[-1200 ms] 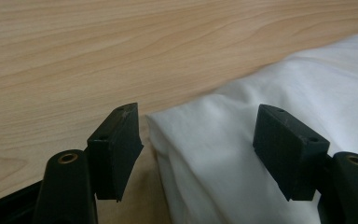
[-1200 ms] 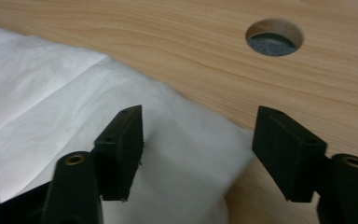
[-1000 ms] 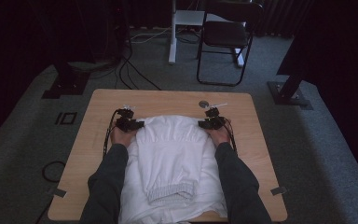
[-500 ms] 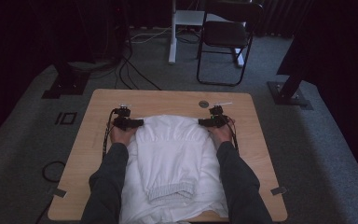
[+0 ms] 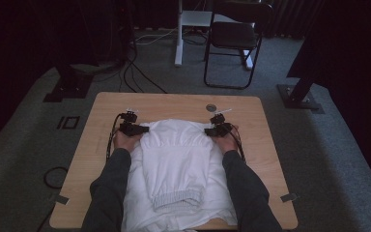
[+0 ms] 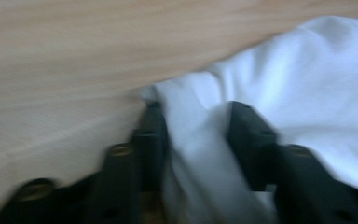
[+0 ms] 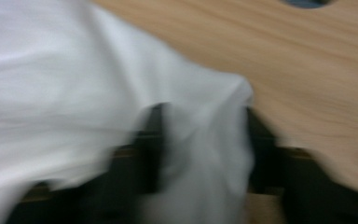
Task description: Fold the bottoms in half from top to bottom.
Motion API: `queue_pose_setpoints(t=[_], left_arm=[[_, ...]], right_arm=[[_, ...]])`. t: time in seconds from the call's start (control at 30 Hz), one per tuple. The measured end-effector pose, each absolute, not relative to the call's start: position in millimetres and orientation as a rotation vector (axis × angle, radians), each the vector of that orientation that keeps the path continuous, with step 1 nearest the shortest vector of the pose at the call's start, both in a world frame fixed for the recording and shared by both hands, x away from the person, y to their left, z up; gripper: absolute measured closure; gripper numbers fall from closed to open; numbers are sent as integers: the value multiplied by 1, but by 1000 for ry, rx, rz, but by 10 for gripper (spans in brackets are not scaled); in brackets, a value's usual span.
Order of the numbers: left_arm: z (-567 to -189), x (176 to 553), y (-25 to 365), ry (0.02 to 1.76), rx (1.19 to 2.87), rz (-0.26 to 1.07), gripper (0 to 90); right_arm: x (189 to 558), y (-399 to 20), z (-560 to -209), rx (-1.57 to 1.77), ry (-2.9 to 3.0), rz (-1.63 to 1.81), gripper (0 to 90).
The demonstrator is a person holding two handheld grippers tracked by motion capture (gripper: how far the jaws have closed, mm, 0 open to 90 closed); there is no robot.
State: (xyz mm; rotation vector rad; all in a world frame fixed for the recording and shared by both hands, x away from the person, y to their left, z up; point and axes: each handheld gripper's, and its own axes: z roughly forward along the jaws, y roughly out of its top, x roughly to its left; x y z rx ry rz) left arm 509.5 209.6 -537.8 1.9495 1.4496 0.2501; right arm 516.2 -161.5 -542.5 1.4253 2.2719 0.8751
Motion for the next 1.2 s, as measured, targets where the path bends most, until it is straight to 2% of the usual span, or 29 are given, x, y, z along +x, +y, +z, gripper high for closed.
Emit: queue_pose_setpoints(t=[0.07,0.13,0.3,0.4,0.67,0.9,1.2], left_arm=[[-537,508,210,1441,1948,230,761],[-533,507,212,1445,1930,230,842],[-513,502,223,1379,1826,213,852],[-496,498,229,1324,1748,213,854],[-440,494,219,1185,1714,287,853],[-434,474,221,1105,1741,296,852],[-433,414,232,967,1744,293,854]], right_arm=[[515,-161,-541,1453,2309,918,837],[516,-163,-541,1484,2315,953,863],[517,-179,-530,1534,2277,1081,870],[519,-189,-510,1497,2239,1179,871],[514,-200,-448,1320,2111,1235,872],[492,-212,-445,1222,2130,1311,871],[434,-225,-442,1073,2167,1399,870]])
